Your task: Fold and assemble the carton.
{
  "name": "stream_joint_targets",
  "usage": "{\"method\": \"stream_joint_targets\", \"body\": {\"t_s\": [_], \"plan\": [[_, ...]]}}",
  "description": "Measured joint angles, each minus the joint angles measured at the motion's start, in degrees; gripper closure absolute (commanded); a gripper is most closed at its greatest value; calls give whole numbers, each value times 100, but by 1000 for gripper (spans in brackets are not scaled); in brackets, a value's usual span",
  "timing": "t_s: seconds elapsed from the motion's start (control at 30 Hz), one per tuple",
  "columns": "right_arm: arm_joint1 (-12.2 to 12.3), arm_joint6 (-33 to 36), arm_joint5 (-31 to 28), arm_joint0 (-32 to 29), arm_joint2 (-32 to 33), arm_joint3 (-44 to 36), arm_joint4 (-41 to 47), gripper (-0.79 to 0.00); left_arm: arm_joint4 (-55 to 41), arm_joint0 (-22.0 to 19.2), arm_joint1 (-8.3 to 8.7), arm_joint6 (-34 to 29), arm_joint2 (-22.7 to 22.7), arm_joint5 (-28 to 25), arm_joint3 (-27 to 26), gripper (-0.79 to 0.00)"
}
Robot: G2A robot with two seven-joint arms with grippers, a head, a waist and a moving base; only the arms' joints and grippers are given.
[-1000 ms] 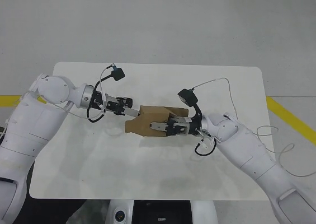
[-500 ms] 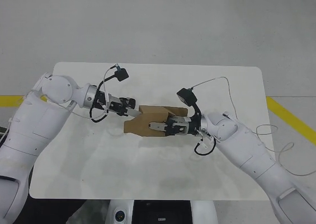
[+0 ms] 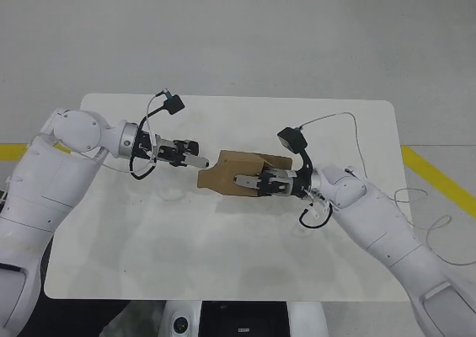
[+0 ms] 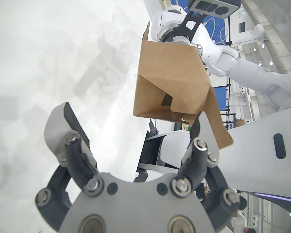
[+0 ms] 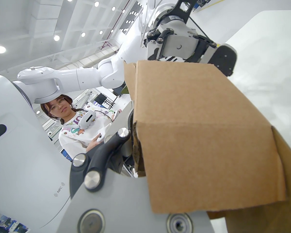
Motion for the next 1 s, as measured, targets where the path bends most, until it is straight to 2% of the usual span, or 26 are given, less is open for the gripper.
{"method": "stream_joint_targets", "body": {"t_s": [0.23,0.5,1.0], "plan": [[52,-194,56,-89,299,75,-435,0,-197,127,65,0,-260,24,-210,-785],[4,-473,172,-148,349,-47,-767,0,-2,224,49,-23,-154,70,-648,-785],[-53,-244,56,-154,303,-250,-612,0,75,263,27,63,-153,173,-313,-785]]}}
